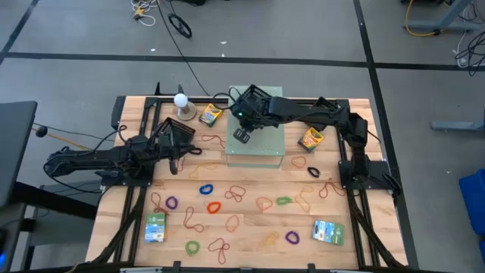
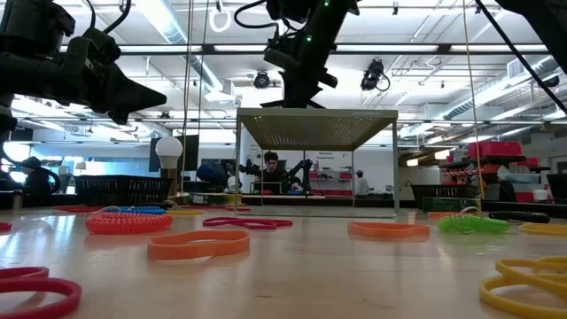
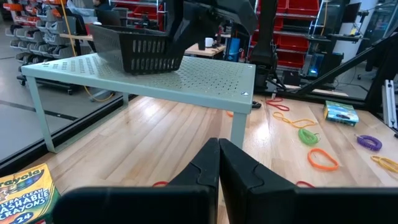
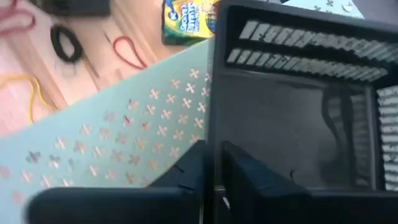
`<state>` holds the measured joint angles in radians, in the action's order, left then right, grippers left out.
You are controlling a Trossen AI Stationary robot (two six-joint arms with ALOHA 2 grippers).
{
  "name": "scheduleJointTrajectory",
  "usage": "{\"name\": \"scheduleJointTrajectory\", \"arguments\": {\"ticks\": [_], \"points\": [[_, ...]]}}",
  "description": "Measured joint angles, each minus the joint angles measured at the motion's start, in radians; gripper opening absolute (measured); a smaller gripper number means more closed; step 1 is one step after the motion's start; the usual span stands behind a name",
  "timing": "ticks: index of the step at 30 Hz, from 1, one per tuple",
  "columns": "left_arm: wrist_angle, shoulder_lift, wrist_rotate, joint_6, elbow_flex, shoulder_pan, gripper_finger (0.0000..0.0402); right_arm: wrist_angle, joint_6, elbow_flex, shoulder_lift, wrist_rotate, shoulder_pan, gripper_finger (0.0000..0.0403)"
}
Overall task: Pick & Place Office Desk Supplies
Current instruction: Put the bottom black bin on the shelf
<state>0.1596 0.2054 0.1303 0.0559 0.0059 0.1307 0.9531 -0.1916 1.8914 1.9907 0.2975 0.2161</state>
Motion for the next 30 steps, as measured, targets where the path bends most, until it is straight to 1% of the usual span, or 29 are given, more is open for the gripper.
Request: {"name": "scheduleJointTrajectory", "arguments": {"ticks": [1,2,6,10,12,16,18,22,25,28,30], "points": [[0.0,0.0,0.0,0.001,0.0,0.0,0.0009,0.0,0.025,0.0,0.0,0.005,0.0,0.0017],[0.0,0.0,0.0,0.005,0.0,0.0,0.0009,0.001,0.054,0.0,-0.002,0.013,0.0,0.0011],[0.0,0.0,0.0,0.007,0.0,0.0,0.0009,0.033,0.168,0.0,-0.042,0.033,0.008,0.0019],[0.0,0.0,0.0,0.008,0.0,0.0,0.0009,0.136,0.318,0.0,-0.104,0.019,0.038,0.0008],[0.0,0.0,0.0,0.01,0.0,0.0,0.0009,0.185,0.409,0.0,-0.132,-0.014,0.068,0.0009],[0.0,0.0,0.0,0.019,0.0,0.0,0.0009,0.248,0.558,0.0,-0.177,-0.146,0.159,0.001],[0.0,0.0,0.0,0.023,0.0,0.0,0.0009,0.265,0.617,0.0,-0.183,-0.173,0.203,0.0006],[-0.006,0.0,0.0,0.023,0.0,0.0,0.0009,0.28,0.663,0.0,-0.19,-0.241,0.274,0.0009],[-0.01,0.0,0.0,0.013,0.0,0.0,0.0009,0.277,0.713,-0.018,-0.191,-0.27,0.287,0.0008],[-0.01,0.0,0.0,0.008,0.0,0.0,0.0009,0.275,0.734,-0.079,-0.201,-0.277,0.285,0.0005],[-0.014,0.0,0.0,0.007,0.0,0.0,0.0009,0.233,0.74,-0.141,-0.227,-0.277,0.278,0.0006]]}}
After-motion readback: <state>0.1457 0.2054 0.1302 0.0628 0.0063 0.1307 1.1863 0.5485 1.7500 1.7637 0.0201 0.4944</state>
